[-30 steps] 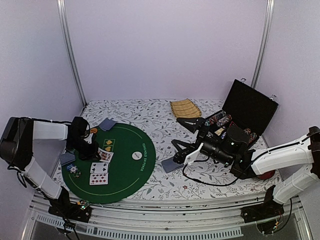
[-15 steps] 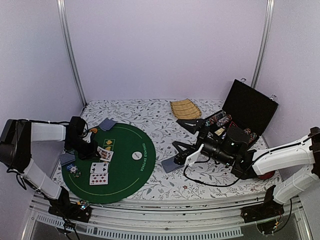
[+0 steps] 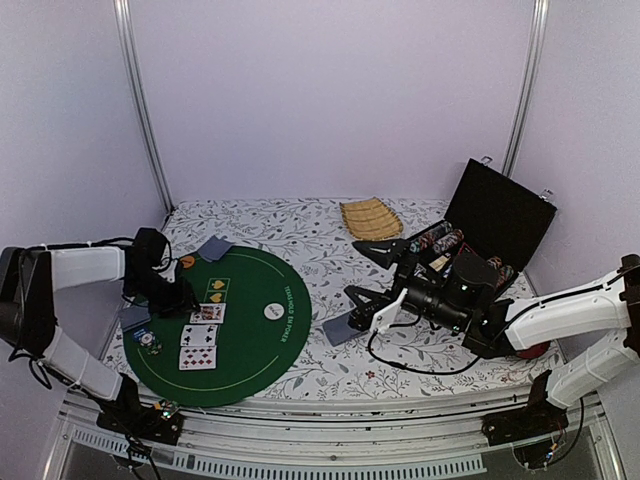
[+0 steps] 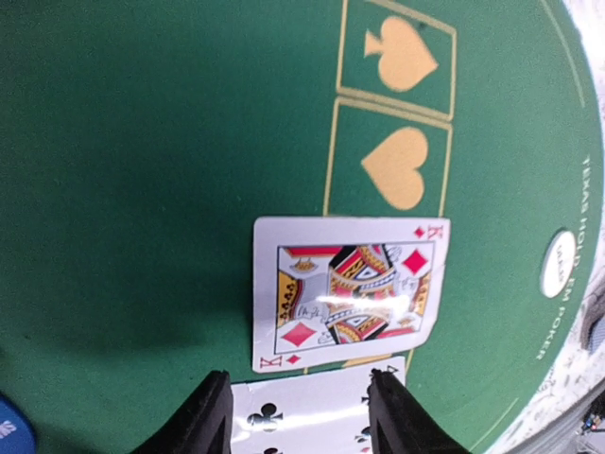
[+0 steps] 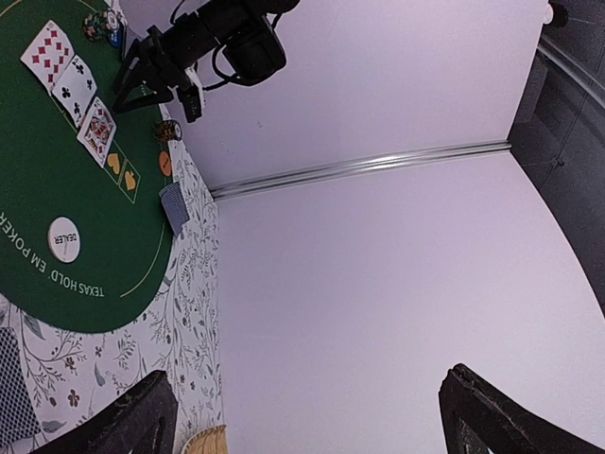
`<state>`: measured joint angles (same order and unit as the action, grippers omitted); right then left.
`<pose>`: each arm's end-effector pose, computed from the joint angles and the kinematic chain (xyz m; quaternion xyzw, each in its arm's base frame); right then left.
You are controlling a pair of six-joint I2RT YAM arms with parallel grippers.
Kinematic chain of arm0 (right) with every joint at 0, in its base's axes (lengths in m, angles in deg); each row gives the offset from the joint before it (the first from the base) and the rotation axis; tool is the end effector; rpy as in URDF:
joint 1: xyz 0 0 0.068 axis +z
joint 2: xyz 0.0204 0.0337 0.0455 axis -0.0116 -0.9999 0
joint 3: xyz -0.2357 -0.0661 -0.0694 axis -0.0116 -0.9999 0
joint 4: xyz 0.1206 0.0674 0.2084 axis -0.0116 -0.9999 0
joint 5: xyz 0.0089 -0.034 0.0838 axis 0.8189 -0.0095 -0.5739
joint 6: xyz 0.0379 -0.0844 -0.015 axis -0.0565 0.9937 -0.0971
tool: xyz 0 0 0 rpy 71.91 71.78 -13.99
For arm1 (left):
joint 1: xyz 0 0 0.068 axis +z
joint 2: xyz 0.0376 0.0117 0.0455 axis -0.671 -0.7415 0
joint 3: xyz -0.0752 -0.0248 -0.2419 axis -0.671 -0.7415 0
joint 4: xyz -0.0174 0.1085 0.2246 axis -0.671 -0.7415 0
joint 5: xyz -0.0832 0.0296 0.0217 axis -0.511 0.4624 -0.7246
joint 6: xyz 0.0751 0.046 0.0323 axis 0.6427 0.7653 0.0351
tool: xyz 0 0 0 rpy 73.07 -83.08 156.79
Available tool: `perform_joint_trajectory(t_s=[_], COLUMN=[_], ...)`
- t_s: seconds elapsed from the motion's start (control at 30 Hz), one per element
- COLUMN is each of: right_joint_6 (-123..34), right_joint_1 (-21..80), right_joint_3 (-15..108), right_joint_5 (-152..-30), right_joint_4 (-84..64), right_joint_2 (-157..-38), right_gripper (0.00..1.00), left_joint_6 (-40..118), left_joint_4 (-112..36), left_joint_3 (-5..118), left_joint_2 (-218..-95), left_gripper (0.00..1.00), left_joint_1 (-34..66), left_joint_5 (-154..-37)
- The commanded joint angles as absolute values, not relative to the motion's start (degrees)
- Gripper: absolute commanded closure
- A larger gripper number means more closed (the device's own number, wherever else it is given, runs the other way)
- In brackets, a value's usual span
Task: Distribute texas hold em gaming equipment
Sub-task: Distribute the poker card in the community card area, then pick up the poker card from the face-down deck piles.
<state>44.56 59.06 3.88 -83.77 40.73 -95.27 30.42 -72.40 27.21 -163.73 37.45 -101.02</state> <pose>0.1753 0.2866 0.2409 -0.6409 0.2270 -0.1465 0.7185 0.2510 -0.0411 0.1037 -0.1100 0.9750 -0.1492 0.1224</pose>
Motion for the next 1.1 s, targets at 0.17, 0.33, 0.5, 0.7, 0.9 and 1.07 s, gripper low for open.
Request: perform_joint_trajectory(t_s=[0.17, 0.33, 0.5, 0.7, 0.9, 1.07], right_joint_6=[9.3, -21.9, -32.3, -42.2, -47.4, -48.3], right_joint_1=[55.6, 47.6, 47.0, 46.1, 44.6, 44.6], right_joint_3=[11.5, 19.9, 23.8, 28.4, 29.7, 28.4], right_joint_5=[-75.0, -84.2, -83.8, -87.5, -93.9, -98.3], right_joint_4=[37.4, 13.2, 0.7, -10.8, -19.2, -20.2], right_joint_2=[-92.0, -92.2, -98.0, -106.6, -113.5, -116.0], right_gripper=[0.01, 0.01, 0.01, 0.01, 0.17, 0.38], left_joint_6=[29.1, 24.6, 17.4, 13.7, 12.6, 11.8], left_joint_4=[-73.6, -71.9, -61.6, -56.1, -52.5, -49.7], left_joint_3=[33.4, 39.3, 39.4, 43.0, 45.3, 45.7], left_joint_2=[-159.5, -159.5, -162.8, -174.8, -182.7, -187.1], left_gripper=[0.46, 0.44, 0.32, 0.16, 0.25, 0.37], left_joint_1=[33.8, 20.9, 8.0, -0.9, -6.0, -6.9], left_joint_5=[-98.1, -95.6, -99.1, -101.9, -105.1, -107.9])
